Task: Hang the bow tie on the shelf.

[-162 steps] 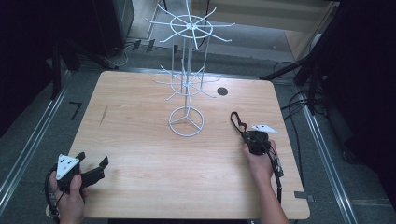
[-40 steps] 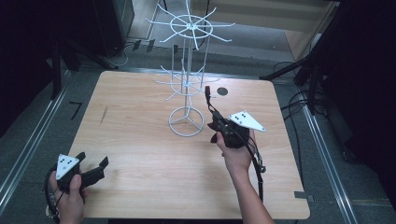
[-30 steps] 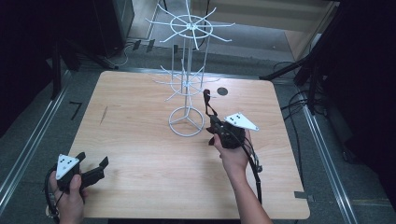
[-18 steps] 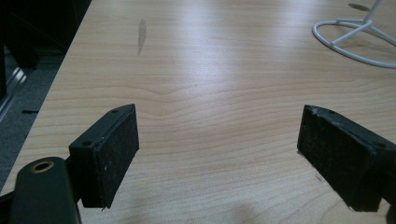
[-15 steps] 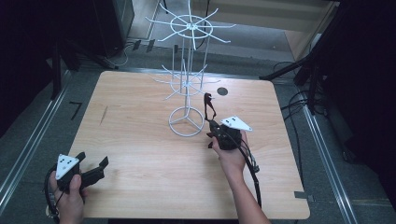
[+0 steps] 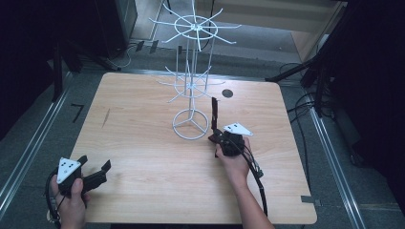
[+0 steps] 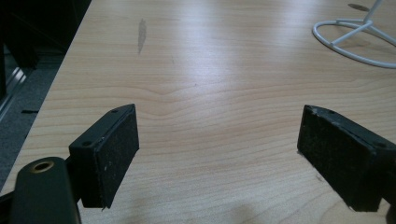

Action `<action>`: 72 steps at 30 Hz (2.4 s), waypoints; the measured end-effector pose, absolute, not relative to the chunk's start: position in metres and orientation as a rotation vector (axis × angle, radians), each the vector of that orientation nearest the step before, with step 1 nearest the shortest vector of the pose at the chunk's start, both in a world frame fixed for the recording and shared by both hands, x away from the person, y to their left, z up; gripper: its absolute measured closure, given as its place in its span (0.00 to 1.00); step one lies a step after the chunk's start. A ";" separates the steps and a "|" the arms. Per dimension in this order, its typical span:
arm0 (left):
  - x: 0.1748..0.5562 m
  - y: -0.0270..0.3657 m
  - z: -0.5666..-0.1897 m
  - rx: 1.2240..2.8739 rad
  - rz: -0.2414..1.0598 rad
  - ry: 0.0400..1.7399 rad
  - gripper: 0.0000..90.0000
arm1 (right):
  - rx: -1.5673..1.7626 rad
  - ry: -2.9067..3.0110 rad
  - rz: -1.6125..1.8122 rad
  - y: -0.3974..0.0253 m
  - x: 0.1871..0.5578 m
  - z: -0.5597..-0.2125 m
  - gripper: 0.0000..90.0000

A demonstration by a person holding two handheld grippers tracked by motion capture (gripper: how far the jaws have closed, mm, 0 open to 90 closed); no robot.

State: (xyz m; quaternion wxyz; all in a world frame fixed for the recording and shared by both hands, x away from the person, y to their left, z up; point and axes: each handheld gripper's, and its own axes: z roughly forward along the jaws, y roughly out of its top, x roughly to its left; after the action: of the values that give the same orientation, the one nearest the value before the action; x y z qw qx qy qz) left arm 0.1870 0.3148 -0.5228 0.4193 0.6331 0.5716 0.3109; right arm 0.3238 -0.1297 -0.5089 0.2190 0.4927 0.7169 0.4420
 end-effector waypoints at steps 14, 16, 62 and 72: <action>0.187 0.315 -0.523 1.585 0.775 1.435 0.15 | 1.353 2.020 1.285 -0.136 0.320 -0.506 0.40; 0.187 0.315 -0.523 1.585 0.775 1.434 0.15 | 1.354 2.019 1.298 -0.141 0.318 -0.504 0.37; 0.186 0.314 -0.523 1.587 0.788 1.431 0.15 | 1.471 1.863 1.293 -0.249 0.270 -0.522 0.18; 0.186 0.314 -0.522 1.591 0.789 1.432 0.15 | 1.508 1.838 1.293 -0.272 0.258 -0.530 0.17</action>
State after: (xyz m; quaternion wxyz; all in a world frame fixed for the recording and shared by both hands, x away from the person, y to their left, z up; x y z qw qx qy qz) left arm 0.1863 0.3140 -0.5223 0.4169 0.6340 0.5705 0.3143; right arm 0.2578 -0.2722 -0.5303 0.2158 0.5442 0.6632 0.4663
